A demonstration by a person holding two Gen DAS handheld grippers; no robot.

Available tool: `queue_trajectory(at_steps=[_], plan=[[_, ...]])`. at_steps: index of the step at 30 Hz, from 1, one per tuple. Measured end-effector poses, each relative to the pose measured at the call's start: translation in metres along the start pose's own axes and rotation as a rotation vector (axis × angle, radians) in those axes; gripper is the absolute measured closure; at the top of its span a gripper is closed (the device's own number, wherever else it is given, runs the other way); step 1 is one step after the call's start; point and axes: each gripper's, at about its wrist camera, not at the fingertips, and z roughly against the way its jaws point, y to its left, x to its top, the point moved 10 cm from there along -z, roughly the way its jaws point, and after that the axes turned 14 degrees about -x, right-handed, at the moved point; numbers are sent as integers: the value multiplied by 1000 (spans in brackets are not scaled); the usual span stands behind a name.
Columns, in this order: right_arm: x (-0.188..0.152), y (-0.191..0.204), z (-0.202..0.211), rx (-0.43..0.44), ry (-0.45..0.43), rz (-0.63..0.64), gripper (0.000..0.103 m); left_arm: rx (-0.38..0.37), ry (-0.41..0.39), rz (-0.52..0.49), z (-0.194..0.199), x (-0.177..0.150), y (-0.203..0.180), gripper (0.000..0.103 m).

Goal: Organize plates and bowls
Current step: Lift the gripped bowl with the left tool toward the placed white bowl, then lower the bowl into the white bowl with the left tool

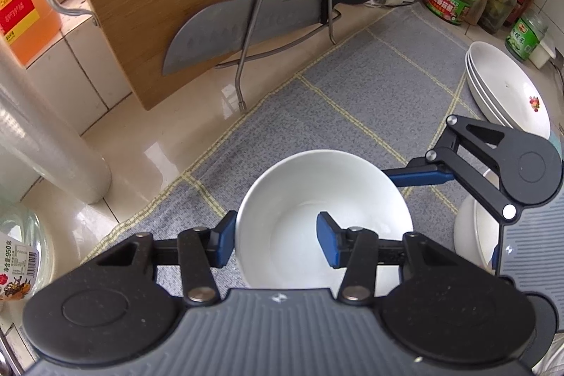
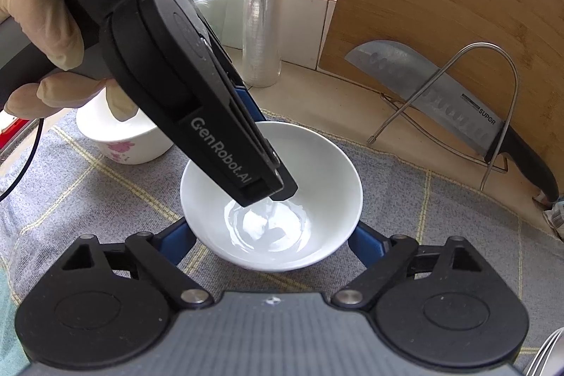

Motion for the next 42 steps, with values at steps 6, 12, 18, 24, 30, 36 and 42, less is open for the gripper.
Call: queue_trajectory(at_steps=[6, 12, 18, 24, 30, 36, 42], plan=[[1, -3, 14, -9, -17, -6, 8, 11, -23, -23, 13, 2, -12, 56], [-3, -8, 34, -28, -21, -19, 8, 11, -47, -66, 26, 4, -35, 56], [-12, -20, 63, -55, -28, -51, 8, 8, -61, -126, 35, 7, -68, 56], [-27, -35, 92, -96, -31, -103, 8, -9, -70, -209, 38, 14, -106, 56], [-50, -53, 112, -163, -11, -153, 8, -61, -62, -286, 26, 22, -141, 56], [-71, -65, 124, -209, 21, -206, 8, -106, -37, -345, 7, 25, -165, 56], [-86, -73, 122, -226, 61, -252, 8, -146, -11, -371, -8, 24, -179, 56]])
